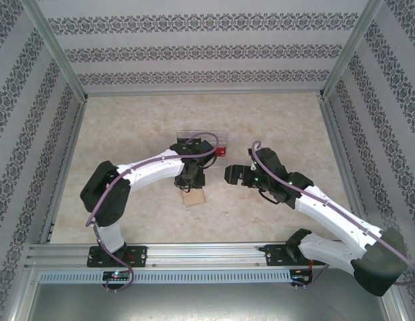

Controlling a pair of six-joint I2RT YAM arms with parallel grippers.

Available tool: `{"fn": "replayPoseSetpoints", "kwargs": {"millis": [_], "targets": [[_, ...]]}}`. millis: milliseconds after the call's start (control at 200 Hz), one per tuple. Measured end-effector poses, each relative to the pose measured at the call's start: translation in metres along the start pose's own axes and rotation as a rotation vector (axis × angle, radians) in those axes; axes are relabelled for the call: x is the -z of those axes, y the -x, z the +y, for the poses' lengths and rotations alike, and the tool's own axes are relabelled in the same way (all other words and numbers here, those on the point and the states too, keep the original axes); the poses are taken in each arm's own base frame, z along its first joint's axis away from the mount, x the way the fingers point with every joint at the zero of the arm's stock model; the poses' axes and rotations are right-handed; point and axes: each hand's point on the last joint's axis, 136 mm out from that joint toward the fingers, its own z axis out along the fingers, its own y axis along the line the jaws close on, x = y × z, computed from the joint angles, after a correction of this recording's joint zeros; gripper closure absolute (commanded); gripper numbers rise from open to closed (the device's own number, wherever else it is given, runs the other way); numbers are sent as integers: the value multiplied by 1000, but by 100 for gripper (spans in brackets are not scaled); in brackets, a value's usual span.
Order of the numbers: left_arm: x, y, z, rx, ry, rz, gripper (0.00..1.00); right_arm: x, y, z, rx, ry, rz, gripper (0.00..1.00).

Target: Take the credit cards out of the card holder

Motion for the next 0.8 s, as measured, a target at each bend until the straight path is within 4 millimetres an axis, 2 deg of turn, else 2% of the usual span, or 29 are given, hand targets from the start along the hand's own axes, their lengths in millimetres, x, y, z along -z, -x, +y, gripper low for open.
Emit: {"fn": "replayPoseSetpoints", "kwargs": {"millis": [210, 400, 640, 799], "targets": [[-18, -1, 0, 51, 93, 22, 69, 11, 0, -7, -9, 37, -14, 2], [-15, -4, 11, 75, 160, 20, 69, 12, 1, -6, -9, 55, -7, 2], [-14, -9, 12, 81, 175, 28, 68, 8, -3, -5, 0, 62, 17, 2], [-19, -12, 13, 78, 189, 42, 64, 8, -3, -5, 3, 65, 16, 2]]}}
